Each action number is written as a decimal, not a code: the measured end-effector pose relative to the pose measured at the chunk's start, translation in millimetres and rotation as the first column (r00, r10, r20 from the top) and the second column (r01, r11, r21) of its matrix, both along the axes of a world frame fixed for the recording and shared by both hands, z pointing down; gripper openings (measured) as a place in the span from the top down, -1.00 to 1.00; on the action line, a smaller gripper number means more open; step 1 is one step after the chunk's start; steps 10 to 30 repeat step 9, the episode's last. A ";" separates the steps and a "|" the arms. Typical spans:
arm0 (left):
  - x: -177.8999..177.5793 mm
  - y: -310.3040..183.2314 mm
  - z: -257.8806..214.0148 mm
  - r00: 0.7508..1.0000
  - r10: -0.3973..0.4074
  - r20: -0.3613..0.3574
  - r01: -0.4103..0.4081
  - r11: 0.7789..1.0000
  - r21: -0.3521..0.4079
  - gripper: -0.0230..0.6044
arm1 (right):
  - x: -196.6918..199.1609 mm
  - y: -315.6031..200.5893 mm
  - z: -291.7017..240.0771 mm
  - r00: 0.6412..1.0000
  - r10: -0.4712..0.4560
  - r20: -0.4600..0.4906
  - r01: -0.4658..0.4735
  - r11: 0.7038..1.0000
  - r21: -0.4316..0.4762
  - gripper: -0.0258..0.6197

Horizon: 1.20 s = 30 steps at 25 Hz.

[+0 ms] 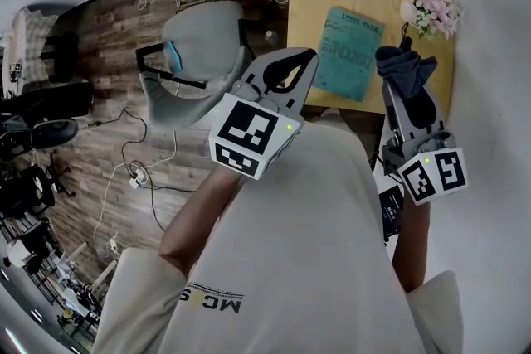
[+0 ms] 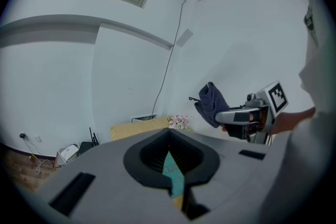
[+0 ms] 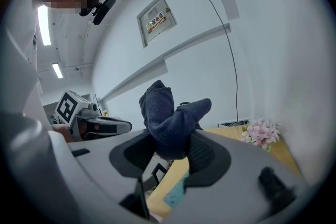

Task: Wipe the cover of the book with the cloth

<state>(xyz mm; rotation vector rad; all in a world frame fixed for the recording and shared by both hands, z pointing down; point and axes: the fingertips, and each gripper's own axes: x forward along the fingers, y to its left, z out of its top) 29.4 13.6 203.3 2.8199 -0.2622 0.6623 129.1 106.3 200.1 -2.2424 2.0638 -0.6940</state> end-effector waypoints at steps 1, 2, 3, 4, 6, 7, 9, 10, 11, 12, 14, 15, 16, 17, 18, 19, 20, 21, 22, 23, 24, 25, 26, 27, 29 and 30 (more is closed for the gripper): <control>0.5 0.8 -0.5 1.000 0.000 -0.003 0.000 1.000 0.000 0.89 | 0.4 1.2 -0.4 1.000 -0.001 -0.001 0.001 1.000 0.000 0.39; 1.1 1.6 -1.1 1.000 0.001 -0.006 -0.001 1.000 0.002 0.89 | 0.6 2.3 -0.6 1.000 -0.003 -0.003 0.003 1.000 0.000 0.39; 1.8 2.4 -1.7 1.000 0.002 -0.009 -0.002 1.000 0.003 0.89 | 0.7 3.1 -0.5 1.000 -0.006 -0.004 0.006 1.000 -0.002 0.39; 2.7 3.1 -2.1 1.000 0.004 -0.012 -0.004 1.000 0.003 0.89 | 0.7 3.5 0.1 1.000 -0.010 -0.004 0.010 1.000 -0.005 0.39; 4.9 4.2 -1.6 1.000 0.006 -0.016 -0.006 1.000 0.004 0.89 | 1.4 3.7 2.2 1.000 -0.020 0.000 0.020 1.000 -0.009 0.39; 6.2 4.8 -1.0 1.000 0.006 -0.017 -0.006 1.000 0.005 0.89 | 1.9 4.1 3.2 1.000 -0.024 0.000 0.024 1.000 -0.010 0.39; 9.5 6.3 0.1 1.000 0.007 -0.019 -0.007 1.000 0.006 0.89 | 3.0 5.5 5.0 0.999 -0.033 -0.002 0.033 0.999 -0.011 0.39; 9.5 6.3 0.1 1.000 0.007 -0.019 -0.007 1.000 0.006 0.89 | 3.0 5.5 5.0 0.999 -0.033 -0.002 0.033 0.999 -0.011 0.39; 9.5 6.3 0.1 1.000 0.007 -0.019 -0.007 1.000 0.006 0.89 | 3.0 5.5 5.0 0.999 -0.033 -0.002 0.033 0.999 -0.011 0.39; 9.5 6.3 0.1 1.000 0.007 -0.019 -0.007 1.000 0.006 0.89 | 3.0 5.5 5.0 0.999 -0.033 -0.002 0.033 0.999 -0.011 0.39; 9.5 6.3 0.1 1.000 0.007 -0.019 -0.007 1.000 0.006 0.89 | 3.0 5.5 5.0 0.999 -0.033 -0.002 0.033 0.999 -0.011 0.39; 9.5 6.3 0.1 1.000 0.007 -0.019 -0.007 1.000 0.006 0.89 | 3.0 5.5 5.0 0.999 -0.033 -0.002 0.033 0.999 -0.011 0.39; 9.5 6.3 0.1 1.000 0.007 -0.019 -0.007 1.000 0.006 0.89 | 3.0 5.5 5.0 0.999 -0.033 -0.002 0.033 0.999 -0.011 0.39; 9.5 6.3 0.1 1.000 0.007 -0.019 -0.007 1.000 0.006 0.89 | 3.0 5.5 5.0 0.999 -0.033 -0.002 0.033 0.999 -0.011 0.39; 9.5 6.3 0.1 1.000 0.007 -0.019 -0.007 1.000 0.006 0.89 | 3.0 5.5 5.0 0.999 -0.033 -0.002 0.033 0.999 -0.011 0.39; 9.5 6.3 0.1 1.000 0.007 -0.019 -0.007 1.000 0.006 0.89 | 3.0 5.5 5.0 0.999 -0.033 -0.002 0.033 0.999 -0.011 0.39; 9.5 6.3 0.1 1.000 0.007 -0.019 -0.007 1.000 0.006 0.89 | 3.0 5.5 5.0 0.999 -0.033 -0.002 0.033 0.999 -0.011 0.39; 9.5 6.3 0.1 1.000 0.007 -0.019 -0.007 1.000 0.006 0.89 | 3.0 5.5 5.0 0.999 -0.033 -0.002 0.033 0.999 -0.011 0.39; 9.5 6.3 0.1 1.000 0.007 -0.019 -0.007 1.000 0.006 0.89 | 3.0 5.5 5.0 0.999 -0.033 -0.002 0.033 0.999 -0.011 0.39; 9.5 6.3 0.1 1.000 0.007 -0.019 -0.007 1.000 0.006 0.89 | 3.0 5.5 5.0 0.999 -0.033 -0.002 0.033 0.999 -0.011 0.39; 9.5 6.3 0.1 1.000 0.007 -0.019 -0.007 1.000 0.006 0.89 | 3.0 5.5 5.0 0.999 -0.033 -0.002 0.033 0.999 -0.011 0.39; 9.5 6.3 0.1 1.000 0.007 -0.019 -0.007 1.000 0.006 0.89 | 3.0 5.5 5.0 0.999 -0.033 -0.002 0.033 0.999 -0.011 0.39; 9.5 6.3 0.1 1.000 0.007 -0.019 -0.007 1.000 0.006 0.89 | 3.0 5.5 5.0 0.999 -0.033 -0.002 0.033 0.999 -0.011 0.39; 9.5 6.3 0.1 1.000 0.007 -0.019 -0.007 1.000 0.006 0.89 | 3.0 5.5 5.0 0.999 -0.033 -0.002 0.033 0.999 -0.011 0.39; 9.5 6.3 0.1 1.000 0.007 -0.019 -0.007 1.000 0.006 0.89 | 3.0 5.5 5.0 0.999 -0.033 -0.002 0.033 0.999 -0.011 0.39; 9.5 6.3 0.1 1.000 0.007 -0.019 -0.007 1.000 0.006 0.89 | 3.0 5.5 5.0 0.999 -0.033 -0.002 0.033 0.999 -0.011 0.39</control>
